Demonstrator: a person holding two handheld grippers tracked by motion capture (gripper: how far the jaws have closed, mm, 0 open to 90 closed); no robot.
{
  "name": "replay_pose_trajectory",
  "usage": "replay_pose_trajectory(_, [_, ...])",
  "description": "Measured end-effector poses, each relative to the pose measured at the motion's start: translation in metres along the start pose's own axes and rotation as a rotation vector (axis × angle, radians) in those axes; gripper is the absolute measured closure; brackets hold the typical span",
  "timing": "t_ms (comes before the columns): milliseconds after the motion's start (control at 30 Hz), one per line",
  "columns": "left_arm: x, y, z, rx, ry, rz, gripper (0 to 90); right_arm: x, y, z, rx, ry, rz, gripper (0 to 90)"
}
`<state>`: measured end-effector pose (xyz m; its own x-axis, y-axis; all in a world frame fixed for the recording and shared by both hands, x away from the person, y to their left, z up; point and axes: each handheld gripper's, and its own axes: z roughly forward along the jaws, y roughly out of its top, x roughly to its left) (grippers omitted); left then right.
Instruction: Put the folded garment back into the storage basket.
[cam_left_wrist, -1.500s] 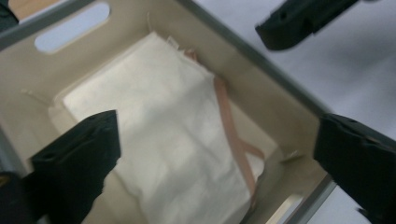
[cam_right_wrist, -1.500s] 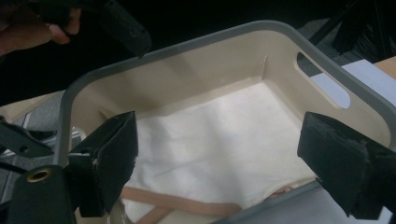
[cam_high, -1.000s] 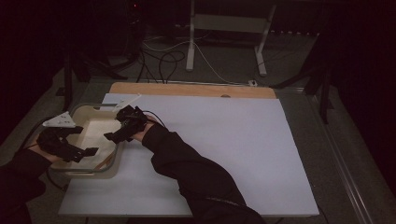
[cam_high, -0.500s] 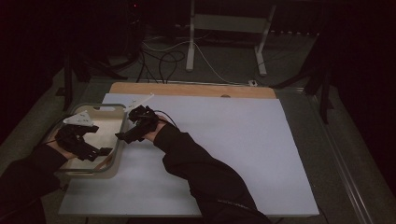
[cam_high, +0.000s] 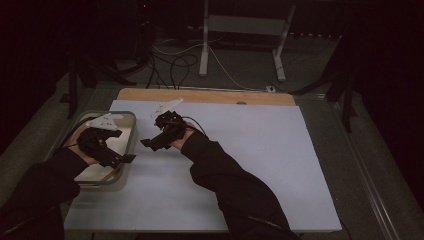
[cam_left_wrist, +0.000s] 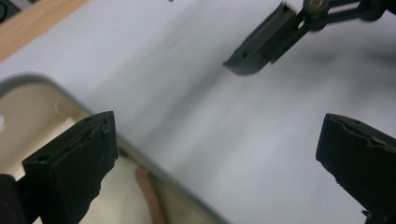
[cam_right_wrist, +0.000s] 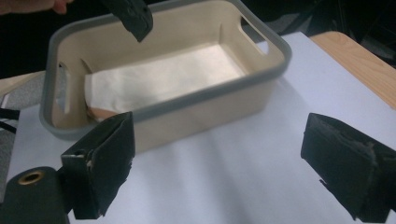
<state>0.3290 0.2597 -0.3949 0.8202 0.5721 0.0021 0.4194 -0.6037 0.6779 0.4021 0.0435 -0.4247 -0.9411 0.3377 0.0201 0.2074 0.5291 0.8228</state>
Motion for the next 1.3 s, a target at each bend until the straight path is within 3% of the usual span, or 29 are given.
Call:
replay_pose_trajectory(333, [-0.02,0.026,0.021,-0.013,-0.04,0.066,0.6,-0.014,-0.012,-0.023,0.016,-0.037,0.012,10.1])
replay_pose_trajectory(733, [-0.039,0.041,0.049,-0.046,-0.089,0.116,0.7,-0.022,-0.041,-0.039,0.045,-0.056,0.033,10.1])
replay_pose_trajectory(867, [-0.046,0.042,0.063,-0.01,-0.096,0.144,0.6,-0.023,-0.048,-0.046,0.045,-0.065,0.03,10.1])
replay_pose_trajectory(1300, [-0.064,0.035,0.095,0.024,-0.122,0.147,0.6,-0.025,-0.09,-0.067,0.071,-0.057,0.038,10.1])
